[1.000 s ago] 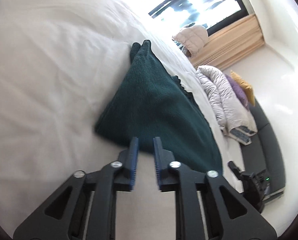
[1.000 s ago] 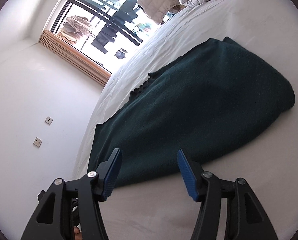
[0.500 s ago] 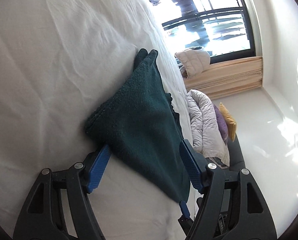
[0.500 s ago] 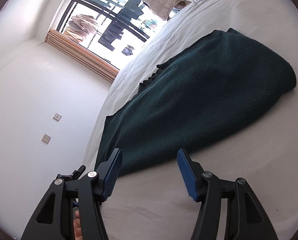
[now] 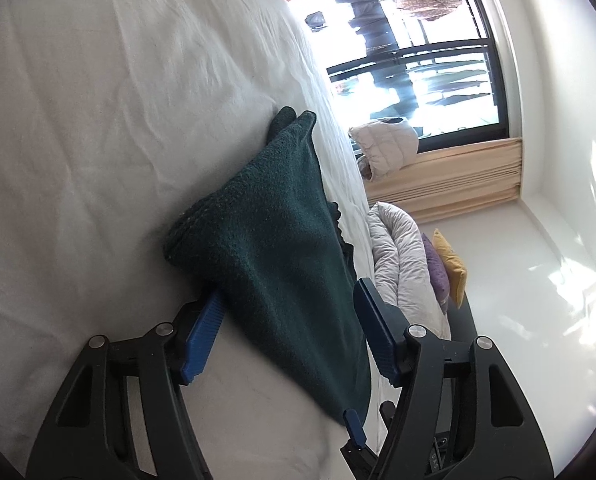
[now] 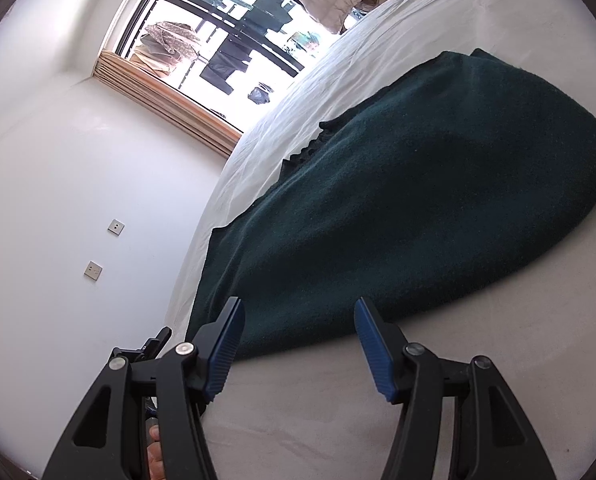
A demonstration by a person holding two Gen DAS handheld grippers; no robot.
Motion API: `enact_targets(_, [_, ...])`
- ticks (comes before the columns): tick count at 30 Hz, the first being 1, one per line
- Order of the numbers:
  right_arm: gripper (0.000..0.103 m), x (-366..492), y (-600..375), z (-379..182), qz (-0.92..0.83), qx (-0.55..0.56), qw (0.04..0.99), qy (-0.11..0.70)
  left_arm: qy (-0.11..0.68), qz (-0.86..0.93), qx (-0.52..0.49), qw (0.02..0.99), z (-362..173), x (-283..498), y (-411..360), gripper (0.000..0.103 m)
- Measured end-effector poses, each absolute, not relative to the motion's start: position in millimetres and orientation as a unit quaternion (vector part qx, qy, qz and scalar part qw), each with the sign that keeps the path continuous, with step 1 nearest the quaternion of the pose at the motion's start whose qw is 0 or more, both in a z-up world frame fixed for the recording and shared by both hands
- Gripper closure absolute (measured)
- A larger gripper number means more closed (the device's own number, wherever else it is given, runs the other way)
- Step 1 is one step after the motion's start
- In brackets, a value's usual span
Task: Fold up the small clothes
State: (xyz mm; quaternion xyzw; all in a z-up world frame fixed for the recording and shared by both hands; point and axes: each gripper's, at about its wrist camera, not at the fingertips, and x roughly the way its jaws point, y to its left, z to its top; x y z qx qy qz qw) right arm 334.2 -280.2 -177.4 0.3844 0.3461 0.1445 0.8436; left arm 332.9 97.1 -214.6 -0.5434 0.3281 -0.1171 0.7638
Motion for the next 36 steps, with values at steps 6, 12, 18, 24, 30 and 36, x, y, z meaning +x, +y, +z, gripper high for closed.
enact_targets(6, [0.042,333.0,-277.0,-179.4,0.145,0.386,0.841,0.350,0.353,-0.092,-0.537,0.761,-213.4,340.1,91.8,0.039])
enact_targets(12, [0.042,338.3,-275.3,-170.2,0.148,0.377,0.846,0.347,0.350,-0.106,-0.577,0.730,-225.3,368.8,105.0,0.062])
enact_targets(18, [0.042,363.1,-267.9,-161.2,0.156,0.356,0.853,0.349,0.366,-0.116,-0.574,0.723,-235.6,376.9,112.8,0.089])
enact_targets(24, [0.061,406.1,-268.9,-161.1,0.154,0.353,0.843,0.375,0.371,-0.116,-0.547,0.741,-230.2,382.2,108.8,0.094])
enact_targets(30, [0.083,449.2,-278.1,-175.0,0.139,0.356,0.827,0.413,0.372,-0.112,-0.525,0.758,-224.6,387.0,98.3,0.095])
enact_targets(36, [0.087,469.3,-272.9,-190.7,0.143,0.350,0.814,0.441,0.368,-0.112,-0.496,0.778,-214.7,382.3,88.0,0.095])
